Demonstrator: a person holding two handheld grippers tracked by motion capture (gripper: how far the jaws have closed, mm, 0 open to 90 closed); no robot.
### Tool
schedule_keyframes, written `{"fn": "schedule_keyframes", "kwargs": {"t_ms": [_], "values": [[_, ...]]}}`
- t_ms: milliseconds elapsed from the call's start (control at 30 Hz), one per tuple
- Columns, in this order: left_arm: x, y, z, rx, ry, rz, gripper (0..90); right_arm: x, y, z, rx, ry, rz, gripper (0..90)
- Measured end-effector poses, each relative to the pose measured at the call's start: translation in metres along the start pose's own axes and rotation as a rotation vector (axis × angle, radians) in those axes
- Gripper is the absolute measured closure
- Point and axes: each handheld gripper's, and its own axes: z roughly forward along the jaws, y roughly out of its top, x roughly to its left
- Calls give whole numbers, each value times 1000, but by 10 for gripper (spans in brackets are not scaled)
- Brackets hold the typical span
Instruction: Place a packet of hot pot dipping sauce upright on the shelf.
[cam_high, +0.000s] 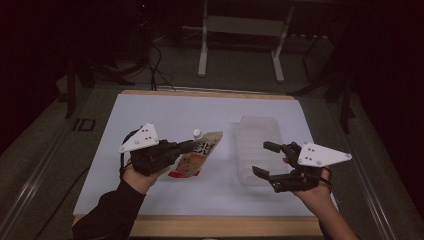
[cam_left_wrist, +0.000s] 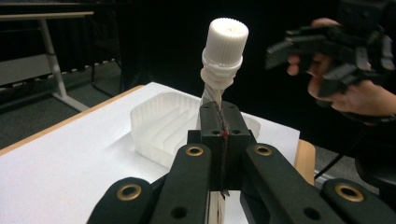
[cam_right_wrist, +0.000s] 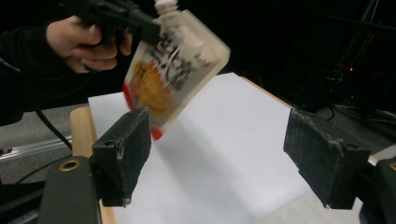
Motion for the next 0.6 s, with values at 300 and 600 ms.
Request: {"fn": "schedule_keyframes", "kwargs": {"t_ms": [300, 600], "values": [[-12, -2, 2, 4, -47, 15, 900, -18, 15, 12, -31, 90, 3, 280], [-21, -5, 9, 17, -94, 21, 900, -19, 14, 36, -2, 204, 31, 413]]}}
